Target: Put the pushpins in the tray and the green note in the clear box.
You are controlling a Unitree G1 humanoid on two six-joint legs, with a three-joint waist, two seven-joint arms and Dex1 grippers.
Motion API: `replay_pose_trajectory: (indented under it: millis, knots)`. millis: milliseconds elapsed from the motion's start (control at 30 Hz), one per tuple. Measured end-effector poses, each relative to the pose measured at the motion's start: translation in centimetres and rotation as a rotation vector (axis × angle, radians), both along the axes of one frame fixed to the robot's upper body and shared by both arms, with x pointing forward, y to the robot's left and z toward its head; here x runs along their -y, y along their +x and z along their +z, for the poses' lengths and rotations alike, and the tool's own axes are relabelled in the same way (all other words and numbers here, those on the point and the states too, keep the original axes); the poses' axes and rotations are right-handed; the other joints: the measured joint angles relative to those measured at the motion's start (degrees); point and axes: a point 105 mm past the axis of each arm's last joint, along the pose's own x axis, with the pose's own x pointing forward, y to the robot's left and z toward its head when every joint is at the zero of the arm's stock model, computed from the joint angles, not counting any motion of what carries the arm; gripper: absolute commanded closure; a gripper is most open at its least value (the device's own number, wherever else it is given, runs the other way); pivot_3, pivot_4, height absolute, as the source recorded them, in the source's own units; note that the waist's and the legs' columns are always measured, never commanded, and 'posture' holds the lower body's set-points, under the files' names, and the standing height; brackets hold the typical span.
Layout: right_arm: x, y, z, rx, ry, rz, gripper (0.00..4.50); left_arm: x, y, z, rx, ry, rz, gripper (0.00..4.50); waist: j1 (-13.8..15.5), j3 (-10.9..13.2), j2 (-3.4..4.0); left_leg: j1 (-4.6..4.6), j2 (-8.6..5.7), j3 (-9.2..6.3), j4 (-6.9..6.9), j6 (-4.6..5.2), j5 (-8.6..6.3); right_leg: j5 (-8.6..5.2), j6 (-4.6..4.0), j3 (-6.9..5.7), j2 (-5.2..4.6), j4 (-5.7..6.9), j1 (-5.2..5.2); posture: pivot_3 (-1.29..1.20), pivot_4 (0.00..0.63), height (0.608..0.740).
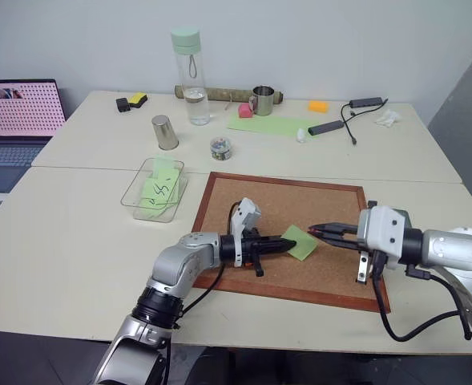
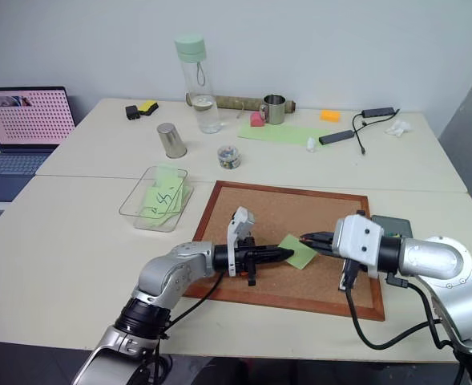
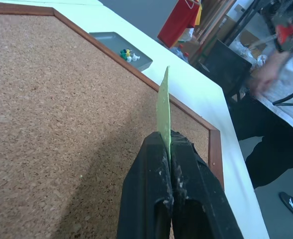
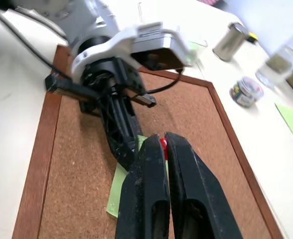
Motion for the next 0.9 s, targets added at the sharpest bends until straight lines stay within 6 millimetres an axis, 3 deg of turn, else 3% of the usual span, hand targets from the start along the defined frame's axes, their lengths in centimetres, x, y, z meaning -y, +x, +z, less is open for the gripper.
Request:
replay_pose_trajectory:
  millis: [100,133,333,400,533,567,733,900]
  knots:
    - [3.8,1.8,-0.1,-0.011,-0.032,-0.186,4.5,-0.1,0.0,0.2,0.003,-0.001,0.0,4.46,0.01,0.0,0.0,0.0,0.0,0.01,0.0,0.0,0.0,0.0,0.0,0.0,0.0,-0.01,0.01,0.0,0.15,0.74]
    - [5.9,2.7,-0.6,-0.022,-0.038,-0.297,4.5,-0.2,0.0,0.4,0.011,-0.002,0.002,4.46,0.01,0.0,0.0,0.0,0.0,0.01,-0.01,0.0,0.0,0.0,0.0,0.0,0.0,0.0,0.0,0.0,0.15,0.74]
    - [12.6,5.0,-3.6,-0.089,-0.043,-0.663,4.5,-0.7,-0.3,0.9,0.033,-0.009,0.013,4.46,-0.09,-0.02,0.04,0.01,0.01,0.05,-0.02,-0.03,0.02,0.0,-0.01,0.02,0.01,0.04,0.0,0.0,0.15,0.74]
    - [13.6,5.3,-4.8,-0.132,-0.02,-0.725,4.5,-0.7,-0.3,0.9,0.033,-0.008,0.016,4.46,-0.09,-0.03,0.05,0.01,0.0,0.06,-0.02,-0.09,0.06,0.0,-0.01,0.03,0.01,0.04,-0.01,0.0,0.15,0.74]
    - [14.7,5.7,-7.1,-0.206,-0.001,-0.799,3.85,-0.8,-0.3,0.8,0.033,-0.004,0.025,4.5,-0.08,-0.03,0.09,0.02,0.0,0.09,-0.02,-0.05,0.04,0.0,-0.01,0.05,0.01,0.05,-0.01,0.0,0.15,0.74]
    - [15.1,6.1,-7.7,-0.222,0.009,-0.823,3.47,-0.7,-0.3,0.8,0.034,-0.004,0.026,4.5,-0.12,-0.04,0.09,0.03,0.0,0.12,-0.02,-0.01,0.01,0.0,0.0,0.07,0.01,0.06,0.0,0.0,0.15,0.74]
    - [15.6,6.4,-8.6,-0.25,0.022,-0.854,2.6,-0.7,-0.3,1.0,0.044,-0.001,0.038,4.5,-0.13,-0.04,0.11,0.02,0.0,0.12,-0.02,-0.01,0.01,0.0,0.0,0.08,0.01,0.05,-0.01,0.0,0.15,0.74]
    - [15.5,6.6,-8.1,-0.238,0.037,-0.851,1.56,-1.0,-0.1,1.6,0.067,-0.011,0.06,4.5,-0.12,-0.04,0.11,0.02,0.0,0.12,-0.01,-0.01,0.01,0.0,0.0,0.07,0.01,0.06,-0.01,0.0,0.15,0.74]
